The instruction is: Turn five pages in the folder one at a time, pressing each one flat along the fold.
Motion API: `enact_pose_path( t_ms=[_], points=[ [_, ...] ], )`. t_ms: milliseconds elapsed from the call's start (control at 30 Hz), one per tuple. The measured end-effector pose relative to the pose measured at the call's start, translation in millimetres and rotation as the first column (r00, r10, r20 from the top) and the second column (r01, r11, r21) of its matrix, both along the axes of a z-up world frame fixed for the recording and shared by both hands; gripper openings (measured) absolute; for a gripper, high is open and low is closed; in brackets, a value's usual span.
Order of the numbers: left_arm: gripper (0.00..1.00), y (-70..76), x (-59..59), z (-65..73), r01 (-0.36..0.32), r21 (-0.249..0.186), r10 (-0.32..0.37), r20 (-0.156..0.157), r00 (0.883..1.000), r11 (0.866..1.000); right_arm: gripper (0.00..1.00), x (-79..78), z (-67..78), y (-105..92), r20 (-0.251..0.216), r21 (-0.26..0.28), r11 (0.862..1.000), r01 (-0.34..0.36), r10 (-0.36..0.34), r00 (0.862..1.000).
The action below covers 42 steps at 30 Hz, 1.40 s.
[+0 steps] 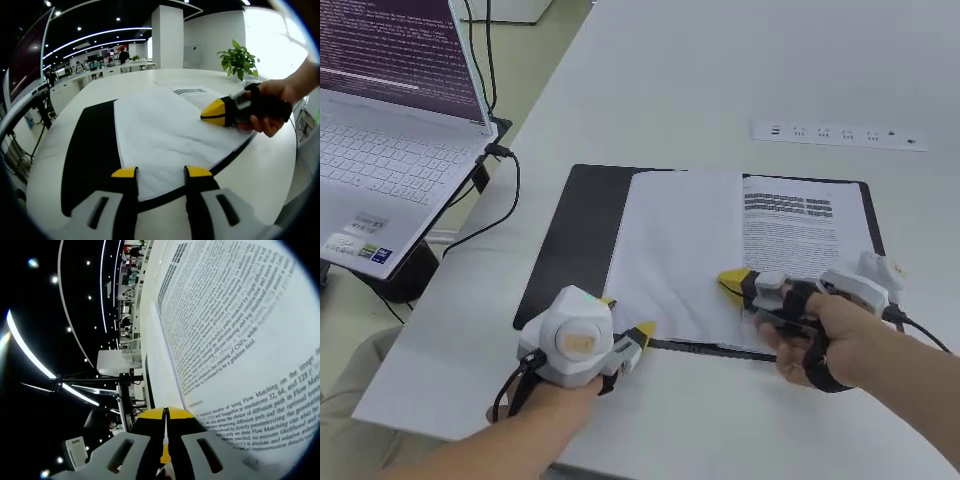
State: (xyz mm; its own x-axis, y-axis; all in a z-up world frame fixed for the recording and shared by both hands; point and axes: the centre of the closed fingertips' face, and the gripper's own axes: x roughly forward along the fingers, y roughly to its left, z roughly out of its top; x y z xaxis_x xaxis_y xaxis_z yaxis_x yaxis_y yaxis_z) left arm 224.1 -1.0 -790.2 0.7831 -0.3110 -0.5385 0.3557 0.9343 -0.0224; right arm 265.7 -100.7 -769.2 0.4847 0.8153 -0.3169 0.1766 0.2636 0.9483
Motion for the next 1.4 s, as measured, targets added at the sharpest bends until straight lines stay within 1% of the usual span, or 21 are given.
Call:
enact_pose_path(
  t_ms=[167,233,467,600,733,800,900,933,967,1000,1033,1067,1100,1133,1167,1200,1267,1300,1333,1367,1400],
  points=[
    [0.35,-0.2,-0.1,0.5,-0.001,-0.001,0.001,0.000,1.000,1.000,0.00,-10.2,-2.1,-1.6,0.000,0.002,1.000,-0.007,0.007,1.000],
    [0.35,-0.2,-0.1,0.6,-0.001,-0.001,0.001,0.001,1.000,1.000,0.00,-9.9,-7.5,-6.3,-0.001,0.005,1.000,-0.008,0.008,1.000],
    [0.35,0.0,0.0,0.8,-0.002,-0.004,0.002,0.005,1.000,1.000,0.00,-18.8,-17.1,-13.8,-0.009,0.012,1.000,-0.005,0.005,1.000],
    [0.35,-0.2,0.0,1.1,-0.003,-0.006,0.003,0.006,1.000,1.000,0.00,-32.9,-17.6,-13.0,-0.017,0.019,1.000,0.002,-0.001,1.000],
    [0.35,-0.3,0.1,1.1,-0.005,-0.008,0.005,0.008,1.000,1.000,0.00,-46.1,-17.4,-12.7,-0.034,0.049,0.998,0.026,-0.024,0.999],
    [0.35,-0.2,0.2,1.0,-0.005,-0.009,0.005,0.007,1.000,1.000,0.00,-52.2,-16.0,-12.7,-0.059,0.062,0.997,0.045,-0.042,0.997],
    [0.35,-0.1,0.1,1.1,-0.006,-0.010,0.007,0.007,1.000,1.000,0.00,-65.0,-14.5,-9.6,-0.065,0.061,0.998,0.025,-0.021,0.998],
    [0.35,0.0,0.1,1.1,-0.006,-0.008,0.006,0.007,1.000,1.000,0.00,-72.4,-15.6,-8.2,-0.082,0.060,0.998,0.012,-0.007,0.997],
    [0.35,0.0,0.1,1.1,-0.007,-0.008,0.007,0.006,1.000,1.000,0.00,-80.2,-18.9,-7.4,-0.116,0.049,0.999,-0.005,0.010,0.993],
    [0.35,0.0,0.0,1.2,-0.008,-0.008,0.008,0.007,1.000,1.000,0.00,-88.7,-21.2,-5.5,-0.123,0.034,0.999,-0.022,0.026,0.992],
    [0.35,0.0,0.0,1.2,-0.010,-0.007,0.010,0.006,1.000,1.000,0.00,-92.7,-19.9,-4.2,-0.114,0.034,0.999,-0.024,0.027,0.993],
    [0.35,0.0,0.0,1.2,-0.012,-0.008,0.012,0.004,1.000,1.000,0.00,-96.8,-19.1,-3.4,-0.116,0.036,0.999,-0.022,0.026,0.993],
    [0.35,0.0,0.2,1.3,-0.017,-0.008,0.017,-0.001,1.000,1.000,0.00,-104.4,-16.1,-2.1,-0.138,0.049,0.999,-0.007,0.014,0.990],
    [0.35,0.0,0.5,1.4,-0.020,-0.008,0.020,-0.004,1.000,1.000,0.00,-106.2,-13.2,-2.0,-0.130,0.061,0.998,-0.003,0.011,0.991],
    [0.36,-0.6,0.4,2.2,-0.024,-0.007,0.024,-0.013,1.000,1.000,0.00,-109.1,-7.6,-1.9,-0.124,0.079,0.997,0.001,0.008,0.992],
    [0.38,-2.8,-0.8,2.7,-0.018,-0.007,0.018,-0.025,1.000,1.000,0.00,-111.7,-4.5,-2.8,-0.125,0.074,0.997,0.002,0.007,0.992],
    [0.46,-7.3,-5.0,1.9,-0.002,-0.004,0.002,-0.068,0.998,1.000,0.00,-113.8,5.8,-7.0,-0.063,0.035,0.999,-0.019,0.022,0.998],
    [0.51,-8.6,-9.3,1.6,0.004,0.005,-0.003,-0.103,0.995,1.000,0.00,-112.3,12.3,-12.2,-0.016,-0.002,1.000,-0.015,0.015,1.000],
    [0.54,-7.6,-12.4,1.6,0.000,0.016,0.002,-0.130,0.991,1.000,0.00,-111.6,20.7,-14.9,0.013,-0.015,1.000,-0.010,0.010,1.000],
    [0.55,-7.1,-13.9,1.6,-0.005,0.018,0.008,-0.144,0.990,1.000,0.00,-108.9,30.8,-21.9,0.051,-0.032,0.999,0.011,-0.010,0.999],
    [0.56,-7.9,-17.5,5.1,-0.020,0.005,0.021,-0.172,0.985,1.000,0.00,-106.7,33.8,-25.2,0.056,-0.033,0.999,0.027,-0.025,0.998]
  ],
)
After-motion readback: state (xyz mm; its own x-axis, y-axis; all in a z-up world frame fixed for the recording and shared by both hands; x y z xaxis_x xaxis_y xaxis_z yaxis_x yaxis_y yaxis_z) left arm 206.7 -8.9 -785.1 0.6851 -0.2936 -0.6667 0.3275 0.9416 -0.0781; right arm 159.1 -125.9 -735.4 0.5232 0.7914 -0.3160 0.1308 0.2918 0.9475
